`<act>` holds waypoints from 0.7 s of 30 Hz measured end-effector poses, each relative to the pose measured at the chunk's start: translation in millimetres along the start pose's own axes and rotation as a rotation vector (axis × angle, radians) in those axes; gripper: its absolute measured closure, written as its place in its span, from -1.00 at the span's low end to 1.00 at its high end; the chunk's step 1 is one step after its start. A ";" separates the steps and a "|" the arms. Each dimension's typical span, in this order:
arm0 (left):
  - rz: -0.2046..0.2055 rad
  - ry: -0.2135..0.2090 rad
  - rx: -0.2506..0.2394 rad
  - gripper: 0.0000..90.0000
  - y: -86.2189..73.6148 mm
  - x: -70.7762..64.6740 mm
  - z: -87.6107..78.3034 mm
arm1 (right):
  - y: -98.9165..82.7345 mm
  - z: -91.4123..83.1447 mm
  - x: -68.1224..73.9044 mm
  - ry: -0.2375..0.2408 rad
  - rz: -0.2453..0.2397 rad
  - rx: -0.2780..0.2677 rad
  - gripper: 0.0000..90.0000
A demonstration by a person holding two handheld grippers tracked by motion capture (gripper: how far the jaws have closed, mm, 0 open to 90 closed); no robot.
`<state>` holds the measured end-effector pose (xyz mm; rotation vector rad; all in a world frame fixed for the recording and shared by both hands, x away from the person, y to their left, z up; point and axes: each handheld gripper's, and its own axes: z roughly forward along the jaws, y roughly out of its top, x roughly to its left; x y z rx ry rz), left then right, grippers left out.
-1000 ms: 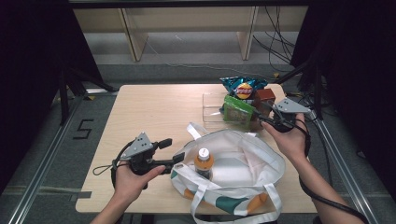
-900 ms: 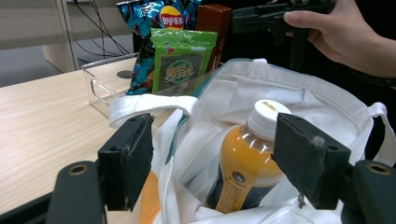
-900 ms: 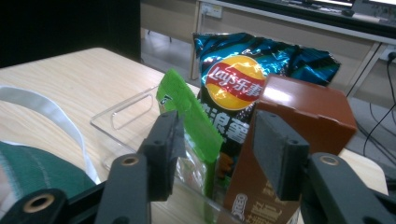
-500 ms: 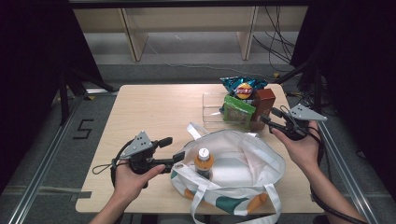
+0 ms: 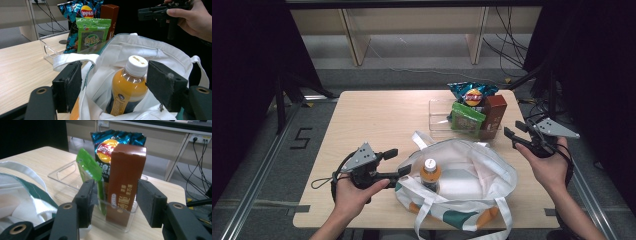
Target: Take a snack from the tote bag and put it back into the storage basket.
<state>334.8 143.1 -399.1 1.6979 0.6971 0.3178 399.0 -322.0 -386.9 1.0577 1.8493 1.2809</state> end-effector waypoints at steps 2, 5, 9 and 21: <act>0.002 0.005 0.001 -0.37 0.2 -1.1 -0.6 | -0.4 -1.0 2.2 -0.004 0.042 -0.003 0.12; 0.007 0.005 0.000 -0.38 3.3 -2.2 -0.8 | -0.2 -2.0 1.4 0.004 0.035 0.008 0.11; 0.026 -0.015 -0.007 -0.38 8.5 -3.0 2.8 | -2.3 -0.7 0.5 -0.001 -0.019 -0.013 0.12; 0.046 -0.075 0.001 -0.28 5.0 -19.5 11.6 | -16.7 -0.5 4.1 -0.031 0.042 0.044 0.12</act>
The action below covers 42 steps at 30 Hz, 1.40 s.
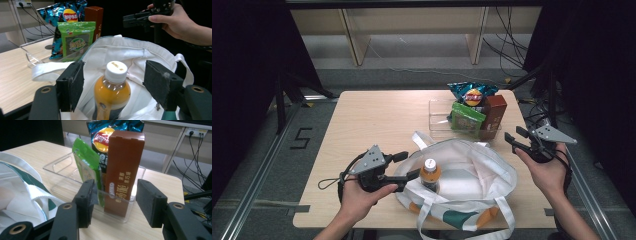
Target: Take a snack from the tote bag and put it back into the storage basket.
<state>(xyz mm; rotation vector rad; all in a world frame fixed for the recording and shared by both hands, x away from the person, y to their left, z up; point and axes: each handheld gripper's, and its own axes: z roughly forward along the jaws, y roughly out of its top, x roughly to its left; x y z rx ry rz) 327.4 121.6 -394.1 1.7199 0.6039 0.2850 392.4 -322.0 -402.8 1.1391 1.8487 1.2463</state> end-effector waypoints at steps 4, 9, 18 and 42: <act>0.010 -0.012 0.022 -0.24 -1.8 -5.6 11.5 | -1.9 0.4 -0.1 0.001 0.013 0.000 0.12; 0.013 -0.017 0.059 -0.18 -7.0 -6.0 29.8 | -1.1 1.2 -1.6 0.013 -0.014 -0.011 0.12; 0.012 -0.025 0.067 -0.01 -10.6 -2.3 42.0 | -4.3 2.3 -2.9 -0.007 -0.024 -0.025 0.12; 0.041 -0.044 0.076 0.27 -12.4 1.2 58.7 | -11.8 -5.8 -3.5 -0.013 0.020 0.015 0.12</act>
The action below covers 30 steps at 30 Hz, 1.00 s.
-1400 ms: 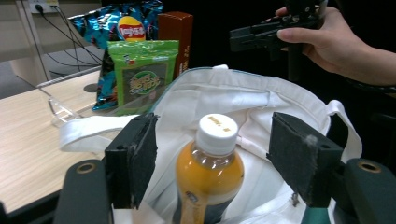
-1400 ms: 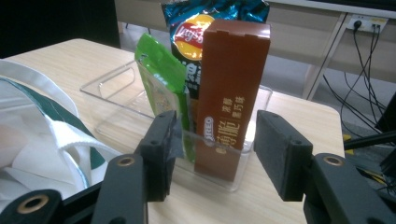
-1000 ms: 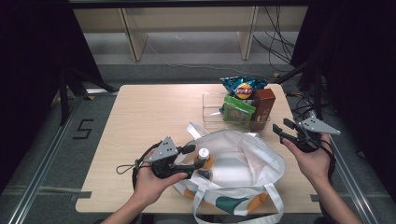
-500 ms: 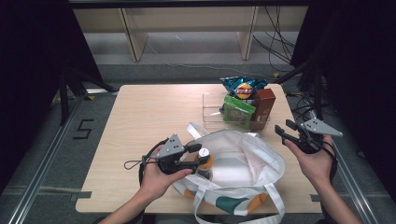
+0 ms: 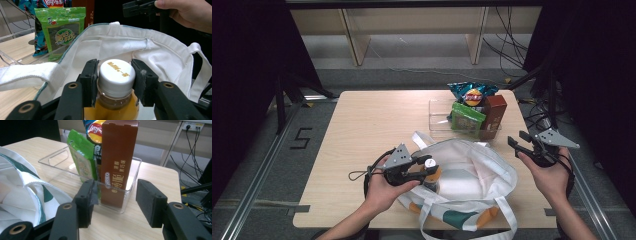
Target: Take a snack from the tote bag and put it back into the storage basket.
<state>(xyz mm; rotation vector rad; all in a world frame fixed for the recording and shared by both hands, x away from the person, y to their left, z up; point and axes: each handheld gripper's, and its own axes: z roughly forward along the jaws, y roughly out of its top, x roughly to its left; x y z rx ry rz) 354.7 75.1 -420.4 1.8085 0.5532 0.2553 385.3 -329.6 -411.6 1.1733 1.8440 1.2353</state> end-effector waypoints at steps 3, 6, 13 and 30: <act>0.001 -0.003 0.000 0.29 0.3 0.0 0.5 | -0.9 0.4 1.1 0.001 0.004 -0.005 0.12; 0.002 -0.009 0.001 0.29 0.3 0.9 1.2 | -2.4 1.4 -2.4 -0.020 -0.043 -0.013 0.12; -0.015 -0.011 0.008 0.23 -1.3 2.1 3.9 | -3.6 0.0 2.9 -0.001 0.013 0.014 0.12; 0.013 -0.022 0.022 0.30 0.2 2.0 6.4 | -5.9 0.2 3.1 -0.010 0.020 0.000 0.11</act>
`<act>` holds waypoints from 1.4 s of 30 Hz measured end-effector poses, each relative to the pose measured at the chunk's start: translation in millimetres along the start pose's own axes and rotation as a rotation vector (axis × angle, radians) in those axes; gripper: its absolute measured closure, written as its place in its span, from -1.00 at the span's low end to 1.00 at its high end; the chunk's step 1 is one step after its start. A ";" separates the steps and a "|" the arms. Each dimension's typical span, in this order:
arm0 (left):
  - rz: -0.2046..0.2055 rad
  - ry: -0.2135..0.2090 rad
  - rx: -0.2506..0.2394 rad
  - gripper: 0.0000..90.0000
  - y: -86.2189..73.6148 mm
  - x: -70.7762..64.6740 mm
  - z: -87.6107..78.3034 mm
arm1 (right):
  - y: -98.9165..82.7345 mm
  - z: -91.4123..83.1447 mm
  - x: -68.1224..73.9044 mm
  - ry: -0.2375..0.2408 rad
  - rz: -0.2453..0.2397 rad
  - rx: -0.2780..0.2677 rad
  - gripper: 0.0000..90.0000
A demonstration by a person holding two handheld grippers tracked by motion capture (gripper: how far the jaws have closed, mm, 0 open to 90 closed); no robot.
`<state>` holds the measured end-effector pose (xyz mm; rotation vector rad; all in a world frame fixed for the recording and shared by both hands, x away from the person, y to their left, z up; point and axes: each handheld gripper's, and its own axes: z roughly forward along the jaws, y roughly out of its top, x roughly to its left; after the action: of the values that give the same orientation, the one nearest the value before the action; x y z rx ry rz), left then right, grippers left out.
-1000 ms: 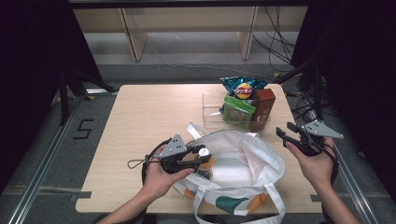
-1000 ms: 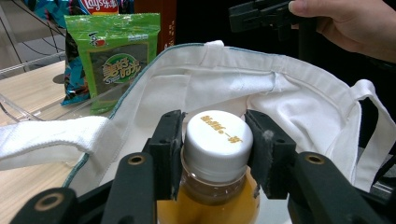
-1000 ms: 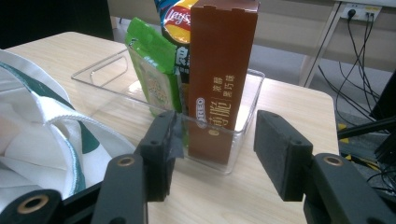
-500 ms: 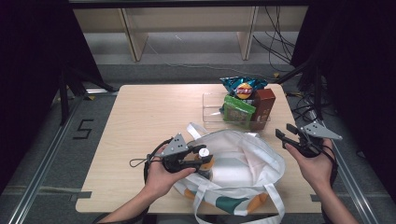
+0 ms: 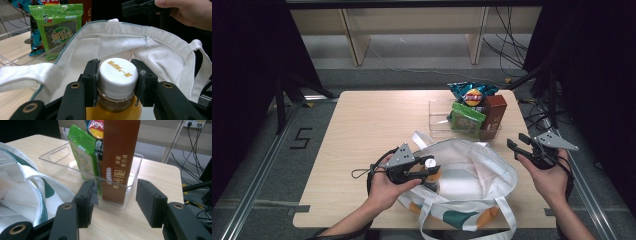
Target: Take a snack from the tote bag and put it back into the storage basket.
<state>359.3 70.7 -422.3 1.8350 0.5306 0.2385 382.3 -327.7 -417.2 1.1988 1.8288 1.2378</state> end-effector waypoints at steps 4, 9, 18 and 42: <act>0.010 -0.004 0.000 0.31 3.6 -0.7 -0.4 | -0.8 -0.1 -1.5 0.002 -0.010 -0.005 0.11; 0.026 0.005 -0.006 0.31 13.2 -3.3 -4.6 | -1.4 -0.2 -3.1 -0.003 -0.027 -0.005 0.11; 0.024 0.009 -0.017 0.31 30.1 -5.8 -10.8 | -0.8 -1.3 -3.4 0.007 -0.014 0.010 0.11; 0.026 0.014 -0.073 0.31 76.5 -1.6 -21.8 | -2.3 -0.7 -1.7 -0.001 -0.009 -0.011 0.11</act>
<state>366.9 69.7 -343.1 1.7716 0.5017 0.2851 381.6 -329.8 -419.1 1.1831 1.8225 1.2407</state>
